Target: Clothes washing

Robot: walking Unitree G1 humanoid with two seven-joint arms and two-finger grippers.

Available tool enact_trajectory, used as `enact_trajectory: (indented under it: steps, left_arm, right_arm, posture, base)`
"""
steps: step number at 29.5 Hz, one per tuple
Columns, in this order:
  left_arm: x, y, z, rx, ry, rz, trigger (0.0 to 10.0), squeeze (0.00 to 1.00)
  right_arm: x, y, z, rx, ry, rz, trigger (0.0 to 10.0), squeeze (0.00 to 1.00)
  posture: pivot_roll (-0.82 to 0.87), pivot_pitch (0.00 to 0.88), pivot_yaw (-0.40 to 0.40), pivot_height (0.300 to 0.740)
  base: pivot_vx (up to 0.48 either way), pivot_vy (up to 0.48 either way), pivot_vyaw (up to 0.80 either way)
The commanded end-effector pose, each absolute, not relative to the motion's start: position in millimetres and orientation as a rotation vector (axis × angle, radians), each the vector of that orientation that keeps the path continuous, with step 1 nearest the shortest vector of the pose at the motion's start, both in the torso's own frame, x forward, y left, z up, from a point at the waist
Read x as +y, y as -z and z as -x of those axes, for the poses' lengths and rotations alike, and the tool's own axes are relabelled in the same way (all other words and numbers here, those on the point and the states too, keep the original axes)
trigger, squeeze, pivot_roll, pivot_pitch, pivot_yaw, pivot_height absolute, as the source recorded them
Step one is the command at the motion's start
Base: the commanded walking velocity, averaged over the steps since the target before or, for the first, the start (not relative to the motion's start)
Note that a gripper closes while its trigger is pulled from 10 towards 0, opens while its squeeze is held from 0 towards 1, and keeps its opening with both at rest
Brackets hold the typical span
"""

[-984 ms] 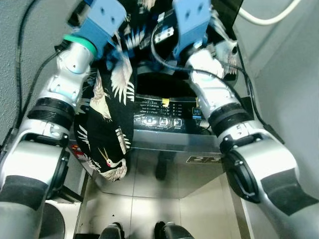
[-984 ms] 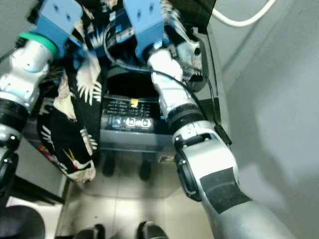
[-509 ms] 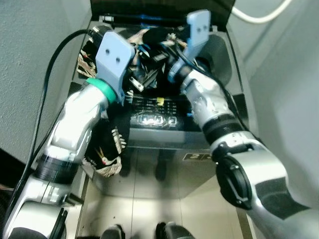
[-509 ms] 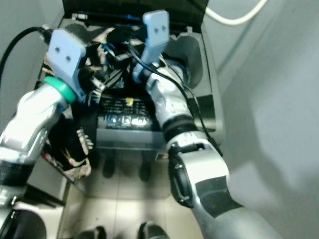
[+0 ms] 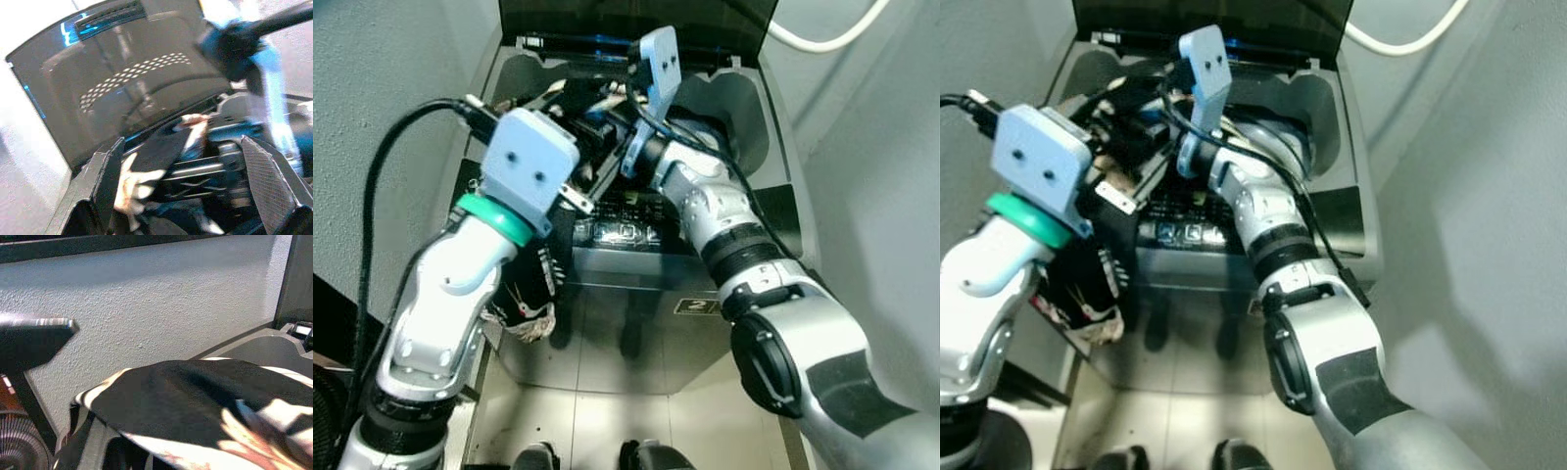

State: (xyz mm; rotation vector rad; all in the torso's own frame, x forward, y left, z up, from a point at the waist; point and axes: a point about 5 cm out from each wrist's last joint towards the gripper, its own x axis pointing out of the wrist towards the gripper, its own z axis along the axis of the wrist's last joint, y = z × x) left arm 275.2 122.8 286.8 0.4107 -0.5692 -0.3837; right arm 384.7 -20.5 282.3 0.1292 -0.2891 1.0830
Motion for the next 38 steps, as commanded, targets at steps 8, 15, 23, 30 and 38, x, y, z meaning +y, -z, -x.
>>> enact_trajectory:
  steps: [8, 15, 23, 30, 38]
  left_arm:
    - [121, -284, -271, -0.536, 0.402, -0.374, 10.0, 0.00]
    - [120, -282, -269, -0.503, 0.388, -0.357, 10.0, 0.00]
    - [122, -283, -268, -0.490, 0.383, -0.359, 10.0, 0.00]
    - [123, -284, -269, -0.480, 0.391, -0.352, 10.0, 0.00]
    - [122, -286, -271, -0.484, 0.379, -0.342, 10.0, 0.00]
  right_arm:
    - [-50, -286, -395, -0.341, -0.915, 0.208, 10.0, 0.00]
    - [-65, -302, -401, -0.458, -0.648, 0.542, 10.0, 0.00]
    - [-58, -285, -381, -0.320, -1.146, 0.270, 10.0, 0.00]
    - [-66, -252, -376, -0.136, -1.324, 0.630, 10.0, 0.00]
    - [-72, -283, -386, -0.136, -1.245, 0.766, 10.0, 0.00]
  posture:
    - [0.11, 0.092, -0.027, 0.740]
    - [0.12, 0.092, -0.034, 0.740]
    - [0.13, 0.090, -0.031, 0.740]
    - [0.10, 0.091, -0.016, 0.740]
    - [0.09, 0.086, -0.033, 0.740]
  base:
    - [0.000, 0.000, 0.00]
    - [0.000, 0.000, 0.00]
    - [0.000, 0.000, 0.00]
    - [0.000, 0.000, 0.00]
    - [0.000, 0.000, 0.00]
